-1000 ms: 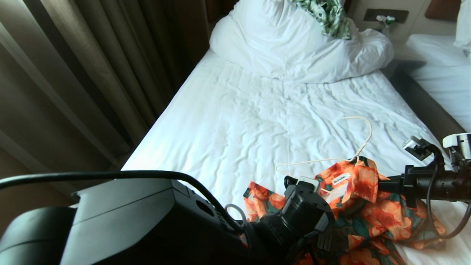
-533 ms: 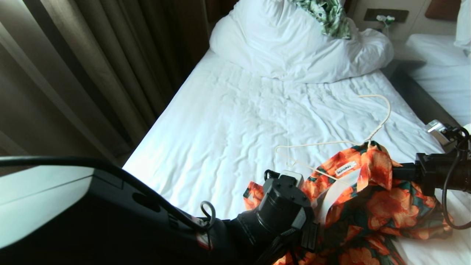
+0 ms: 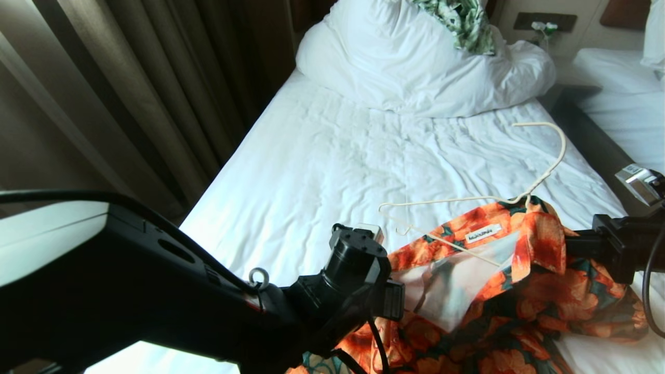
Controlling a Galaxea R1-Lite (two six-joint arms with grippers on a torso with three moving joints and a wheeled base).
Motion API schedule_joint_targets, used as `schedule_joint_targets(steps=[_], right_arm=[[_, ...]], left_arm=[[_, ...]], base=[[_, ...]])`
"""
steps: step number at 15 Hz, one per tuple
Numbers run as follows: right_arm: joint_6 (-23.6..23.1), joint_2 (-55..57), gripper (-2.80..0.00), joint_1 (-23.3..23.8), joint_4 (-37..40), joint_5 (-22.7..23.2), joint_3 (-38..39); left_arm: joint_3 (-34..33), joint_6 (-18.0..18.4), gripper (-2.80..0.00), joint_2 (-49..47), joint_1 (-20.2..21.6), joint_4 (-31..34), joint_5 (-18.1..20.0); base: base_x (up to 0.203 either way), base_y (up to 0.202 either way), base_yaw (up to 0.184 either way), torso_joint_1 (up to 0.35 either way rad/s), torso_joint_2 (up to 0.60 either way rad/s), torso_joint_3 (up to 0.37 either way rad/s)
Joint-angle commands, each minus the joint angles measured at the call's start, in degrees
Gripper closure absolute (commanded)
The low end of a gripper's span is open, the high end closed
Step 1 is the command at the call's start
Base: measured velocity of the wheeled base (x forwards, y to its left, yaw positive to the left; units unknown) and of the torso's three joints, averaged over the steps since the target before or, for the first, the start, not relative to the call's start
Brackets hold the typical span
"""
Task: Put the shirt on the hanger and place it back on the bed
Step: Hook the other side of the shirt onto the hanger
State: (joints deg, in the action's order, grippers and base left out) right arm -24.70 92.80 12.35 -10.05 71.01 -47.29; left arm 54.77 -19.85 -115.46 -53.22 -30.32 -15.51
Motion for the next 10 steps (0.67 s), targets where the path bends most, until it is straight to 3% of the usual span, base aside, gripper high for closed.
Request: schedule_joint_targets(steps=[1, 7, 10], right_arm=[[-0.23, -1.56, 0.00, 0.03, -0.20, 1.20, 1.41], [-2.37, -5.20, 0.00, -0.07, -0.50, 5.10, 6.10], [-2.46, -5.61, 0.00, -0.04, -0.50, 5.02, 6.24]], left_arm=[[0.37, 0.20, 0.00, -0.09, 2.13, -0.18, 0.07], [2.79, 4.71, 0.00, 4.49, 6.00, 0.54, 0.45], [3.77, 5.99, 0.00, 9.93, 6.60, 5.47, 0.25]], base=[[0.000, 0.000, 0.000, 0.000, 0.00, 0.000], [0.000, 0.000, 0.000, 0.000, 0.00, 0.000], [0.000, 0.000, 0.000, 0.000, 0.00, 0.000]])
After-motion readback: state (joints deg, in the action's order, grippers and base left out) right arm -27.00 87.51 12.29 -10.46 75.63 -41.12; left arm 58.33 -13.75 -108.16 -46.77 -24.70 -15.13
